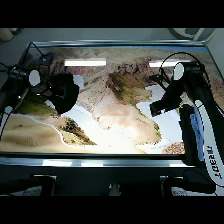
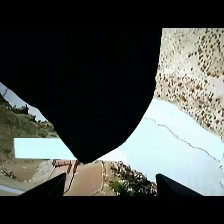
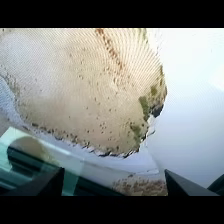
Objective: Fold the shirts.
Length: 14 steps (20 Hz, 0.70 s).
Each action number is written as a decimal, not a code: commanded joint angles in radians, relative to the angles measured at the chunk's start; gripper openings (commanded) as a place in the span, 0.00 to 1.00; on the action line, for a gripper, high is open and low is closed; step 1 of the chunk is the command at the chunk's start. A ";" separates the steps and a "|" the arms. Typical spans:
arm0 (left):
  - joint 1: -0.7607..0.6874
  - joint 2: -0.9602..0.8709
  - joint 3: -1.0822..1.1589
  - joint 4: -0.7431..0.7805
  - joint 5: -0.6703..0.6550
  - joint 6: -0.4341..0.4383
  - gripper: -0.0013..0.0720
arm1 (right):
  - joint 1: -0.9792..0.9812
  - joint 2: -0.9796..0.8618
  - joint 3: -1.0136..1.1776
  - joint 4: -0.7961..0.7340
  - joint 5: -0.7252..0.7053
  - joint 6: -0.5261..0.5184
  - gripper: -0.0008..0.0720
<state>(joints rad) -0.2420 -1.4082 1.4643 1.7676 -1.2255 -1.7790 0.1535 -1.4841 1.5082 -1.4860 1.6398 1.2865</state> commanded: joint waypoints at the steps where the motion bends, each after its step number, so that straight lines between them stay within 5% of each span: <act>1: 0.051 -0.048 0.034 0.100 0.179 -0.078 1.00 | 0.000 0.001 0.000 -0.010 -0.166 0.000 0.93; 3: 0.165 -0.142 0.115 0.006 0.111 -0.176 1.00 | 0.000 0.001 0.000 -0.010 -0.215 0.000 0.93; 7: 0.354 -0.331 0.155 -0.375 0.071 -0.178 1.00 | 0.000 0.001 0.000 -0.010 -0.227 0.000 0.93; 14: 0.340 -0.488 0.155 -0.418 0.101 -0.177 0.94 | 0.000 0.000 0.000 -0.010 -0.258 0.000 0.93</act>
<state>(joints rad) 0.0967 -1.8469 1.6157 1.3888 -1.1454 -1.9514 0.1535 -1.4841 1.5082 -1.4963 1.4117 1.2865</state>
